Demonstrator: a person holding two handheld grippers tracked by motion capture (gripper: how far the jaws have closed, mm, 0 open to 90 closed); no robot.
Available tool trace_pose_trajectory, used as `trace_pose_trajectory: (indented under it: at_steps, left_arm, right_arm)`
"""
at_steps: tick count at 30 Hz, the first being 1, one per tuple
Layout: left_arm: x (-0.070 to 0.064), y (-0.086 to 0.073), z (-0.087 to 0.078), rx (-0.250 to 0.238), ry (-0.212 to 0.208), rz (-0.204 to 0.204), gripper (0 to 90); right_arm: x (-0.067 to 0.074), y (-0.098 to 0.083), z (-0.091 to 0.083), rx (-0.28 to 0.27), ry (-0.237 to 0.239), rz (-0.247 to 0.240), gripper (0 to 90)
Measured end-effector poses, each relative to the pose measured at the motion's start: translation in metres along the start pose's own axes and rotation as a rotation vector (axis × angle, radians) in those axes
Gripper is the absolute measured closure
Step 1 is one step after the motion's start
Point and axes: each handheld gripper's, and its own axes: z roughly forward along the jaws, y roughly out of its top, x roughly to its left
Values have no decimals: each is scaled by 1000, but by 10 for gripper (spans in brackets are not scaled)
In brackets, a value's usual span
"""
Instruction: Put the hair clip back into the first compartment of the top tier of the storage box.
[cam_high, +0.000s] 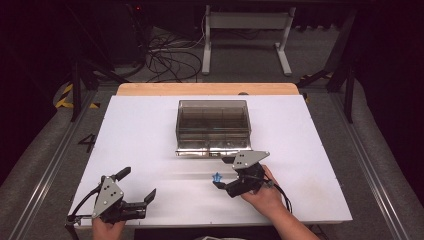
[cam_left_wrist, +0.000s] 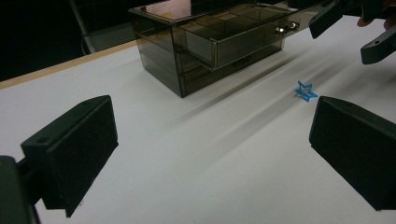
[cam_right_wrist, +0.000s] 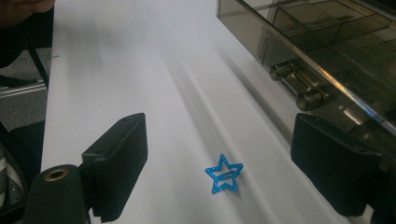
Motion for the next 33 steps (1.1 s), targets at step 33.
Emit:
trace_pose_trajectory:
  at_steps: [33]
  left_arm:
    - [2,0,0,2,-16,-4,21]
  right_arm:
    - [-7,-11,35,227,-28,71,540]
